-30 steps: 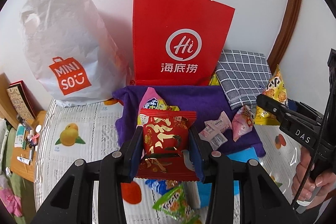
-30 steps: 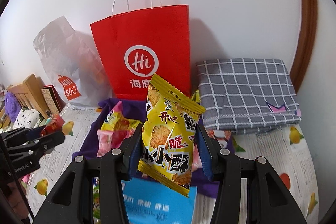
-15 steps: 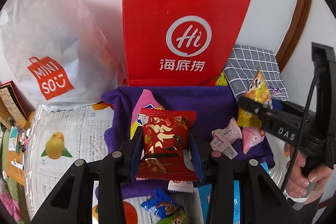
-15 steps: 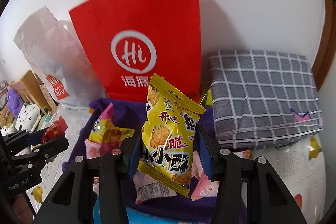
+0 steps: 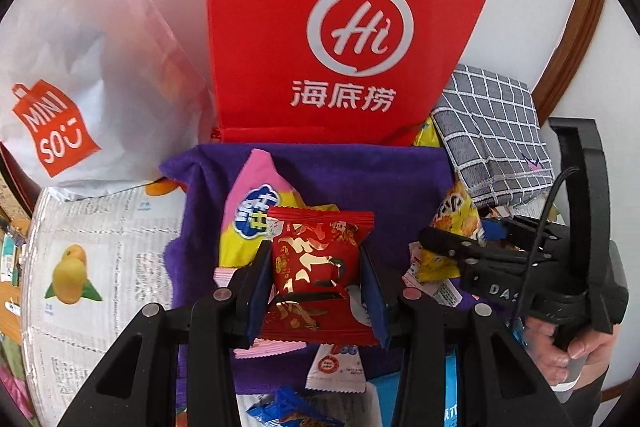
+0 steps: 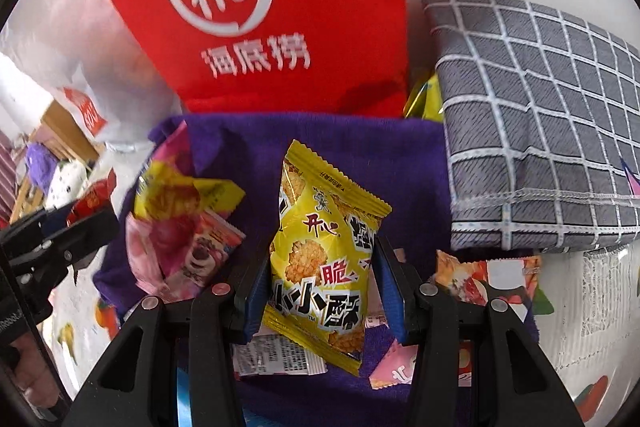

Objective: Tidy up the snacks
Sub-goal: 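Open both grippers to drop the red packet and yellow bag on the towel, then lower the right gripper and grasp the green snack bag, then grasp the blue snack bag with the left gripper while the right holds the green bag, then carry the blue bag left while the right carries the green bag toward the towel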

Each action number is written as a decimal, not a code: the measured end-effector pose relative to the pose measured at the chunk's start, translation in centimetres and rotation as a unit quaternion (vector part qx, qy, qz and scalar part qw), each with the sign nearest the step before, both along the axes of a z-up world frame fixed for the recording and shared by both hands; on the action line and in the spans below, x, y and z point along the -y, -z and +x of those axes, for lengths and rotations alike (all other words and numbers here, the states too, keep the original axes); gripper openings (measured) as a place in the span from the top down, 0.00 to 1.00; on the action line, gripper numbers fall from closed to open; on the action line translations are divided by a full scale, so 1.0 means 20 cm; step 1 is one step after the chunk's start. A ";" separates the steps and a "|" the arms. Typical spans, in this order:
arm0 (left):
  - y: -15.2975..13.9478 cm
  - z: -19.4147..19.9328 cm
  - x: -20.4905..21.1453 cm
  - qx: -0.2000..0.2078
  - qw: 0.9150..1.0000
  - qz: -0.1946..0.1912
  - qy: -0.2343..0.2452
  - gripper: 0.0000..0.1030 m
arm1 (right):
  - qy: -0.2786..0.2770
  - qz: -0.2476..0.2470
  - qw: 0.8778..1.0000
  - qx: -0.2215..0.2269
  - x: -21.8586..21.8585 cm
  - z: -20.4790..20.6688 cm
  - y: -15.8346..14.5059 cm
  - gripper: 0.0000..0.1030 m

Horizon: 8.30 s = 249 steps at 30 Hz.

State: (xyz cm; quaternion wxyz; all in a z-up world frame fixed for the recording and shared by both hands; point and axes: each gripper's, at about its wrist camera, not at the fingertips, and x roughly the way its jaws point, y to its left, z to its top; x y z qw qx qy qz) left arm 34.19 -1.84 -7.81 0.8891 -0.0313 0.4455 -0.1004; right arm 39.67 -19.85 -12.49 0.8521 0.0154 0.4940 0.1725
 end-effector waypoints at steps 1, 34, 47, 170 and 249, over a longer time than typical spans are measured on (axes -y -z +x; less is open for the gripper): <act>0.01 0.00 0.01 0.000 1.000 0.000 0.001 0.62 | 0.001 -0.005 1.000 0.001 -0.01 0.00 0.01 0.53; 0.05 -0.01 0.11 -0.026 0.998 -0.036 0.033 0.51 | 0.028 0.013 0.994 0.107 0.16 -0.22 -0.40 0.46; -0.11 -0.37 -0.27 -0.015 1.000 -0.018 -0.017 0.51 | 0.011 0.027 0.993 0.111 -0.03 -0.62 -0.45 0.47; 0.32 -0.97 -0.13 -0.024 0.997 0.008 0.076 0.56 | 0.097 0.016 0.991 0.086 0.34 -1.31 0.26 0.56; -0.42 -0.42 -0.13 0.060 0.997 -0.039 0.024 0.56 | 0.077 -0.027 0.984 0.161 0.14 -0.57 -0.51 0.58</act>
